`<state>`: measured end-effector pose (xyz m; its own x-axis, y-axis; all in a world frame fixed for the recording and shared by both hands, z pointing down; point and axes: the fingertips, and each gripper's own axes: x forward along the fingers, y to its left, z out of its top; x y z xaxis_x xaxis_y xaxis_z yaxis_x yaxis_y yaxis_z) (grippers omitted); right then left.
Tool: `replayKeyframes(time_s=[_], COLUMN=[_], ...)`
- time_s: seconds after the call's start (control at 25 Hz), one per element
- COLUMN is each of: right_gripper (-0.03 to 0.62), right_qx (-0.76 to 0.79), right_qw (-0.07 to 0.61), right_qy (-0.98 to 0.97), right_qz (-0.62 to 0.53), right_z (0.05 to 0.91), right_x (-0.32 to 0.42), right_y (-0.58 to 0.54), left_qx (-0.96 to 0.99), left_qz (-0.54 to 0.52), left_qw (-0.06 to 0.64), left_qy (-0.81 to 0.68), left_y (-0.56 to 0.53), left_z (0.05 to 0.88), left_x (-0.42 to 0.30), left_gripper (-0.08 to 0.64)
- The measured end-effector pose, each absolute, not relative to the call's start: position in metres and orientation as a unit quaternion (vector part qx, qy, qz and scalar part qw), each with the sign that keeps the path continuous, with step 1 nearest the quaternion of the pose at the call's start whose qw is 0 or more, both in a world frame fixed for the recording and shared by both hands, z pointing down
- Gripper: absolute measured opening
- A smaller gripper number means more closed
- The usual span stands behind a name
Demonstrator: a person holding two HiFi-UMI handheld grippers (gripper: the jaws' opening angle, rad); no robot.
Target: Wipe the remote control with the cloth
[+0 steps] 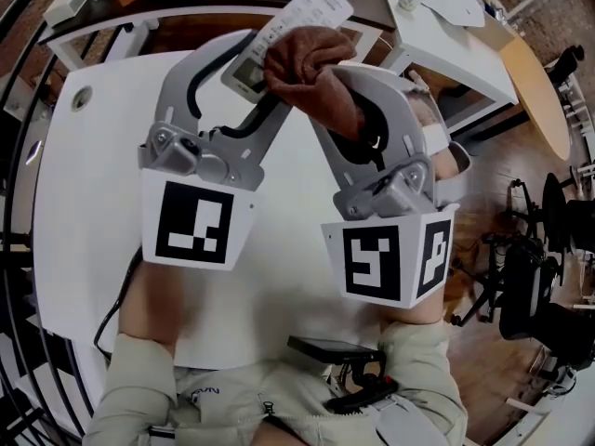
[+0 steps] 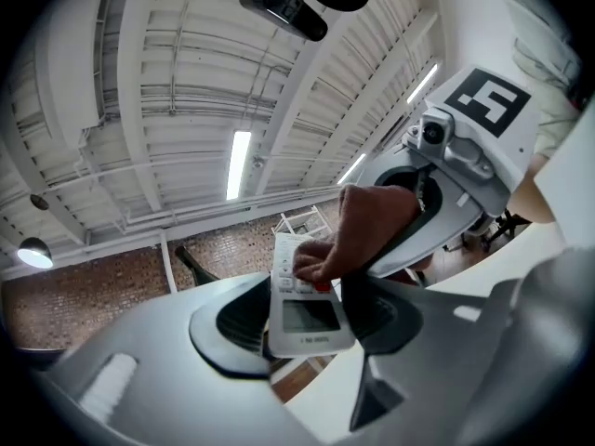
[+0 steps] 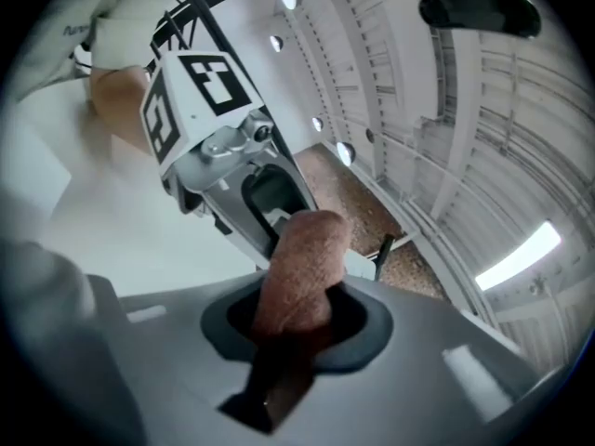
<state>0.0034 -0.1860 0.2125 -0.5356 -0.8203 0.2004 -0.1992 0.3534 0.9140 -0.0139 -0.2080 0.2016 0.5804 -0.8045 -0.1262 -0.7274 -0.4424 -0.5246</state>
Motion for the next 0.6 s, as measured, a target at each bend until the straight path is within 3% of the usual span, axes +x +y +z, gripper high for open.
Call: replayKeyframes(time_s=[0.2, 0.44, 0.6], right_gripper=[0.086, 0.087, 0.087], right_qx=[0.317, 0.428, 0.506], right_qw=[0.359, 0.271, 0.266], right_qy=[-0.749, -0.724, -0.688], right_qz=[-0.457, -0.468, -0.447], right_z=[0.221, 0.168, 0.157], right_x=[0.005, 0.033, 0.060], right_y=[-0.184, -0.193, -0.213], left_qx=[-0.852, -0.851, -0.840], left_qz=[-0.083, -0.096, -0.119], left_qw=[0.274, 0.276, 0.303], left_qy=[0.437, 0.436, 0.435], left_y=[-0.209, -0.208, -0.206], left_z=[0.209, 0.211, 0.215], left_x=[-0.010, -0.006, -0.001], left_gripper=[0.247, 0.247, 0.247])
